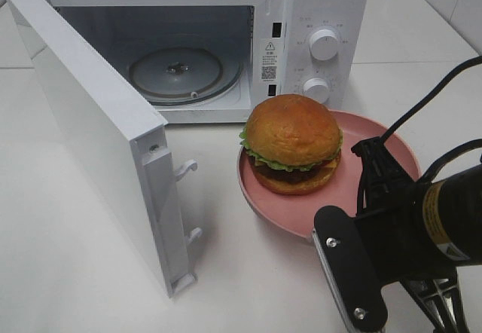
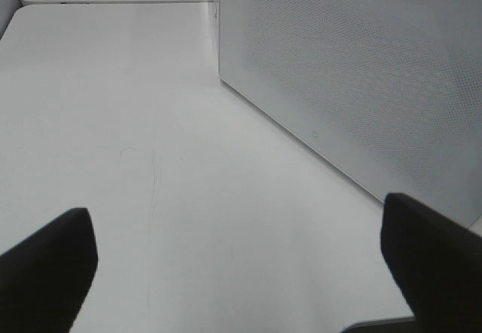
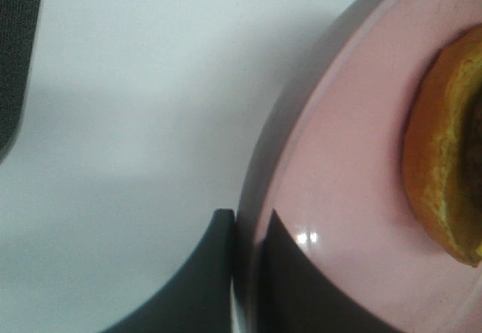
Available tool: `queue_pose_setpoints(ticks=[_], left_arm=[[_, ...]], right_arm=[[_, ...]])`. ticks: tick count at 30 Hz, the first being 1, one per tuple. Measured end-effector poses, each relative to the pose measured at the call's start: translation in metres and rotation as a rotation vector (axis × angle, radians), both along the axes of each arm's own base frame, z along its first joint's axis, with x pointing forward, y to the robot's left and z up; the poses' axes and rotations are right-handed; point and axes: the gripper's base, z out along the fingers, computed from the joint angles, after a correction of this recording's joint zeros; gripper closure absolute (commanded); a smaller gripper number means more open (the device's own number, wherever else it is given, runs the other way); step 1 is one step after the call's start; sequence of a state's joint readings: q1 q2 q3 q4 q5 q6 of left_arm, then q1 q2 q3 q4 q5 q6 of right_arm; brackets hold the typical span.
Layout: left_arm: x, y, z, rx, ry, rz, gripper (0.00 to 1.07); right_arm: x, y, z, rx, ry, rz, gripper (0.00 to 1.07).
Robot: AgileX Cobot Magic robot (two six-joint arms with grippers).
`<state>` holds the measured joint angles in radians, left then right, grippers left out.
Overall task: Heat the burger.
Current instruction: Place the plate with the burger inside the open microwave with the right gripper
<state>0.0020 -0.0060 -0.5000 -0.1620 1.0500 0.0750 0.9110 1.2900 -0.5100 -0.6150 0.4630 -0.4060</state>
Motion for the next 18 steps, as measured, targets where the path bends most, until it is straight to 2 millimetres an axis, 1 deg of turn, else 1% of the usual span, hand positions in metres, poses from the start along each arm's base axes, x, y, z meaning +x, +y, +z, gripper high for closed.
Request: queue_pose_setpoints(ticks=[1,3,5,10,13,15,18], left_arm=[[0.0,0.0,0.0,0.0,0.0,0.0,0.12],[0.0,0.0,0.0,0.0,0.0,0.0,0.12],[0.0,0.0,0.0,0.0,0.0,0.0,0.12],[0.0,0.0,0.0,0.0,0.0,0.0,0.12],[0.0,0.0,0.0,0.0,0.0,0.0,0.12],[0.0,0.0,0.0,0.0,0.0,0.0,0.12],[0.0,0.0,0.0,0.0,0.0,0.0,0.12]], right_arm=[[0.004,-0.004,0.0,0.002,0.01,0.013,1.07],[0.006,-0.005,-0.001,0.007,0.017,0.015,1.07],[0.011,-0.011,-0.002,0.014,0.046,0.046,1.07],[0.015,-0.014,-0.002,0.034,0.067,0.056,1.07],[0.017,-0.016,-0.003,0.042,0.079,0.098,1.07],[0.022,-0.018,0.0,0.052,0.083,0.144,1.07],[0.023,-0.018,0.002,0.057,0.083,0.15,1.07]])
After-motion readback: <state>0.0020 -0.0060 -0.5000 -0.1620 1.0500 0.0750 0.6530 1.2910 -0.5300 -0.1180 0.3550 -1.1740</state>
